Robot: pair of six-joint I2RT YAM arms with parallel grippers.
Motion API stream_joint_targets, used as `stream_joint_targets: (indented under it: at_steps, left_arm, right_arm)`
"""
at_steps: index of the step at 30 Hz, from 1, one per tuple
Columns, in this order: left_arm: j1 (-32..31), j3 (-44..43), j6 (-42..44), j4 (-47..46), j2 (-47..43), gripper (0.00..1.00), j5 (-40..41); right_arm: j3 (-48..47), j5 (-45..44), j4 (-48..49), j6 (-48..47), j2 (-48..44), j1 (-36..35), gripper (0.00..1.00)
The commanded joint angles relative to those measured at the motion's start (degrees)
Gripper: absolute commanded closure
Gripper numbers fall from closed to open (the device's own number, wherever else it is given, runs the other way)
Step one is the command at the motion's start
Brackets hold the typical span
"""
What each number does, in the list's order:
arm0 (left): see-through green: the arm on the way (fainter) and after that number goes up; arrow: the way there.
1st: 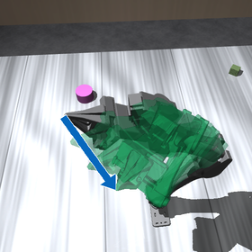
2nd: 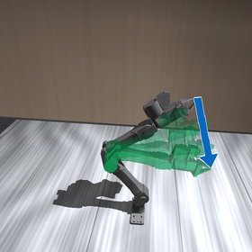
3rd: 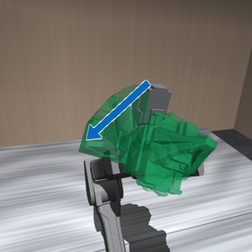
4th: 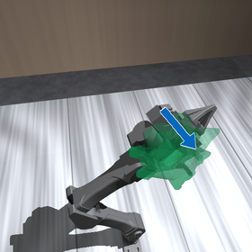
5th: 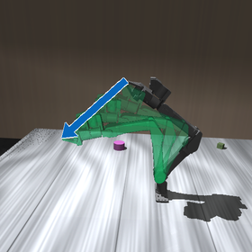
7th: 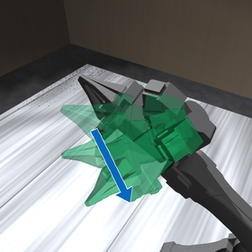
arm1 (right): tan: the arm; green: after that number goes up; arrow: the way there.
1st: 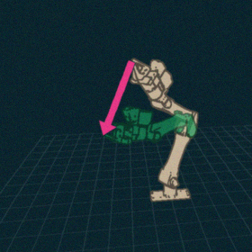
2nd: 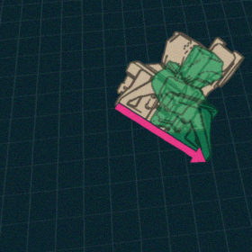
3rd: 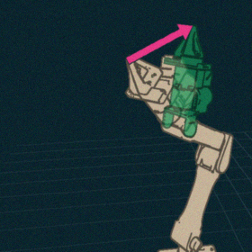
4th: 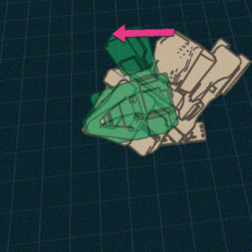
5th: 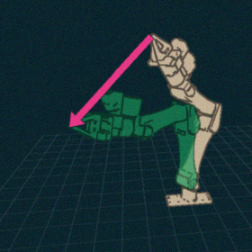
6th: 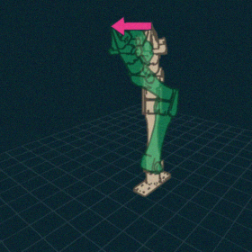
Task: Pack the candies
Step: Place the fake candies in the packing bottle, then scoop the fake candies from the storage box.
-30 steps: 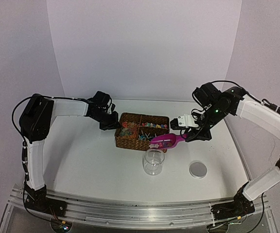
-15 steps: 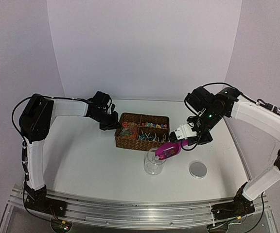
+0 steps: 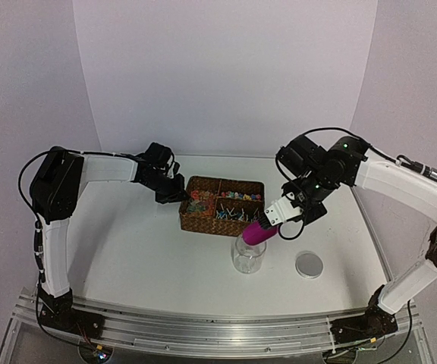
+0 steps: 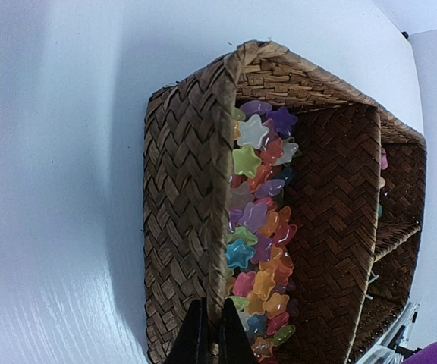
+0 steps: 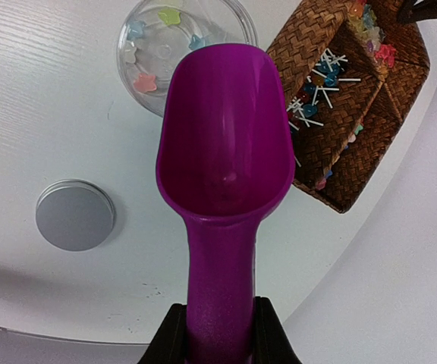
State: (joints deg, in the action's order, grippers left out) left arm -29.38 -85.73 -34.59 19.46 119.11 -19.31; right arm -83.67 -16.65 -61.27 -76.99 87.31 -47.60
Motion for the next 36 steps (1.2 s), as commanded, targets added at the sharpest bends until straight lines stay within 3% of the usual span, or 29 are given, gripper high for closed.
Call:
stream_joint_targets:
  at_steps: [1, 11, 14, 18, 21, 28, 36]
  left_arm:
    - [0.82, 1.71, -2.73, 4.25, -0.33, 1.00, 0.14]
    - [0.80, 2.04, -2.74, 4.09, -0.27, 1.00, -0.19]
    - [0.82, 2.11, -2.92, 4.17, -0.21, 1.00, -0.22]
    - [0.82, 2.88, -3.08, 4.04, -1.03, 1.00, 0.24]
    - [0.82, 2.79, -2.57, 3.92, -1.29, 1.00, 0.42]
    - [0.82, 1.58, -1.63, 4.35, -0.56, 1.00, 0.59]
    - [1.15, 1.55, -1.53, 4.34, -0.50, 1.00, 0.62]
  right_arm:
    - [-5.41, -1.82, 1.81, -0.34, 0.58, -0.28, 1.00]
    - [-15.47, -0.07, 5.11, 1.03, 2.79, 3.47, 1.00]
    - [-15.65, -2.59, 11.94, -0.30, 7.25, 5.61, 1.00]
    - [-19.57, -5.73, 13.07, 0.24, 15.19, 7.56, 1.00]
    - [-18.47, -3.59, 13.23, -0.99, 16.01, 7.78, 1.00]
    - [-18.04, -7.89, 13.15, -1.46, 17.81, 7.45, 1.00]
    - [-11.71, -12.01, 10.20, -8.50, 12.77, 3.74, 1.00]
